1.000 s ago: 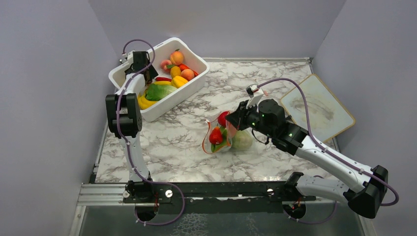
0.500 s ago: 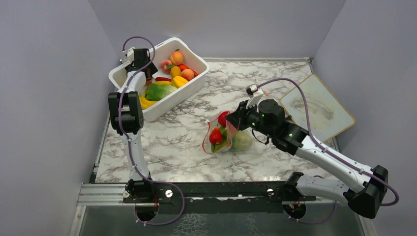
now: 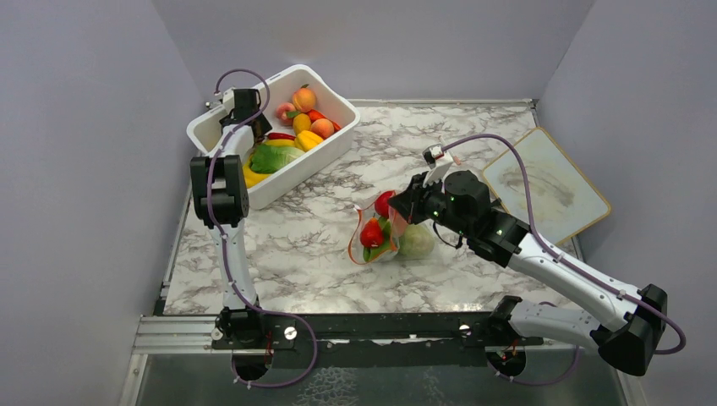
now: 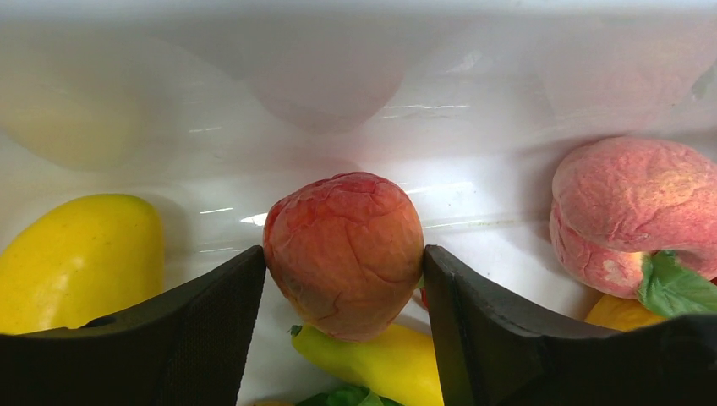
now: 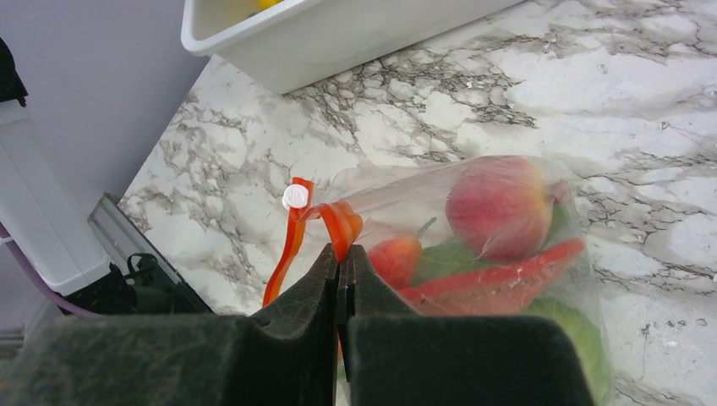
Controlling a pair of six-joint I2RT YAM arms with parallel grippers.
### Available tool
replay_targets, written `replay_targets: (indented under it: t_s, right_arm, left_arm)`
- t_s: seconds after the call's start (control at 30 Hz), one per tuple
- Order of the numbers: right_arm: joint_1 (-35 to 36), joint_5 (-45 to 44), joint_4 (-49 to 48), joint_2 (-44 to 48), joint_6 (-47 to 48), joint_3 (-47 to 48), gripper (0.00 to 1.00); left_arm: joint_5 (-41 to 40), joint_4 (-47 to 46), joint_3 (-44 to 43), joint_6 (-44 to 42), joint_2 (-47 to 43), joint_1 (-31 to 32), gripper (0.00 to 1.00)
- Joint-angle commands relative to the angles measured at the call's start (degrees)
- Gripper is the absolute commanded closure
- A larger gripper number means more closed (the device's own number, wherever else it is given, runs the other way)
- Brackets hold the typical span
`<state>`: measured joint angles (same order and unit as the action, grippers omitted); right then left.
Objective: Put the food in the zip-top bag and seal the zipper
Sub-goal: Pick up the fake fruit from the bin.
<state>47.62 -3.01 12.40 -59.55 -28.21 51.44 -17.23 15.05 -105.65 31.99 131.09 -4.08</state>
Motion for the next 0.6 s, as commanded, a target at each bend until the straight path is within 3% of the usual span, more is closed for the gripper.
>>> replay_targets:
  t_s: [0.0,0.23,0.33,0.57]
  right_arm:
    - [0.11,-1.89,-2.2,1.18,0.6,0.59,0.99]
    - [0.11,-1.89,-2.13,1.89,0.35,0.34,0.99]
    - [0.11,-1.92,-2.03,2.58,-0.06,-0.2,0.99]
    - [0.11,-1.67,-2.21,3.22,-0.61,-0.86,0.99]
  left_arm:
    - [0.37,-1.71,-1.02,-1.88,0.23,-0.36,0.34]
    - [2.7,-5.24,2.99,-3.62,-3.05,-0.41,0.52]
    - [3.48,-7.93,5.83,-4.58,-5.31,-0.36,0.64]
    - [5.89,-9.31,8.22,-5.15,-9.87,-0.36,0.66]
